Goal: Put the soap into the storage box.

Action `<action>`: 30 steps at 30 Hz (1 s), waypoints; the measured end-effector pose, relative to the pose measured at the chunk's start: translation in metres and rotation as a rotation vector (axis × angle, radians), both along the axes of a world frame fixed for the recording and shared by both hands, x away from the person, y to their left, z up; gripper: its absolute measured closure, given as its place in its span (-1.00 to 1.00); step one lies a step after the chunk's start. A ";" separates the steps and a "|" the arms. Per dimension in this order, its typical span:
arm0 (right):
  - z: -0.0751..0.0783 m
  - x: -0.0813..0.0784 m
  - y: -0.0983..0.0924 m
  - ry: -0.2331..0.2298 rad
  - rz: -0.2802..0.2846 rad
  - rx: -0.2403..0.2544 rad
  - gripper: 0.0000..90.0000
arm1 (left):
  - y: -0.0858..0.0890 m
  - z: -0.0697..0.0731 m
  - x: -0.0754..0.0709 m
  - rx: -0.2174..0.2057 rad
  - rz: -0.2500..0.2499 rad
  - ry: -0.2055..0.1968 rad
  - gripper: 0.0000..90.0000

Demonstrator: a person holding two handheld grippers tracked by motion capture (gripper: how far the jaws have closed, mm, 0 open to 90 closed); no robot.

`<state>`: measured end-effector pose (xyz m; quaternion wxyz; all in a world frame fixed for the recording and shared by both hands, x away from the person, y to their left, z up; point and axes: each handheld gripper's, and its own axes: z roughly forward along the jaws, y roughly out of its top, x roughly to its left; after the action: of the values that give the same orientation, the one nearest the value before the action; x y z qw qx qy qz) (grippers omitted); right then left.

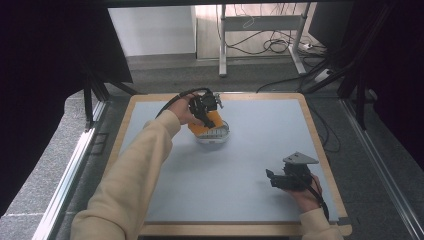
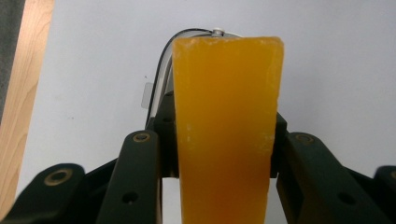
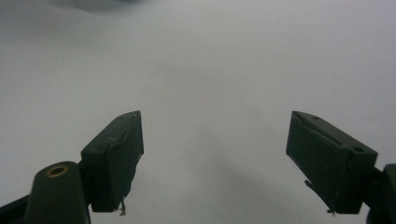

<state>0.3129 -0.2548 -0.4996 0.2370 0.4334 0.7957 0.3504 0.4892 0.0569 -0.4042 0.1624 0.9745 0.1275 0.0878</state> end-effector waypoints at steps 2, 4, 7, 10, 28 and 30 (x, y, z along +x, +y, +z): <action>0.000 0.000 -0.001 0.002 -0.001 -0.002 -0.57 | -0.002 -0.003 0.003 -0.005 0.003 -0.001 0.38; -0.001 0.001 -0.001 0.000 -0.001 -0.003 -0.57 | -0.003 -0.006 0.007 -0.001 0.002 0.002 0.38; -0.001 0.001 0.000 0.003 0.002 -0.005 -0.57 | -0.007 -0.012 0.011 0.015 -0.004 0.013 0.38; -0.001 0.001 0.001 0.001 0.006 -0.008 -0.57 | -0.010 -0.015 0.013 0.035 -0.015 0.014 0.38; -0.003 0.002 0.000 0.000 0.002 -0.014 -0.57 | -0.018 -0.033 0.019 0.059 -0.039 0.021 0.38; -0.003 0.002 0.000 0.000 0.003 -0.016 -0.57 | -0.019 -0.035 0.020 0.057 -0.036 0.022 0.37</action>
<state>0.3148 -0.2549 -0.5021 0.2398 0.4304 0.7992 0.3444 0.5090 0.0380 -0.4394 0.1348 0.9818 0.1090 0.0778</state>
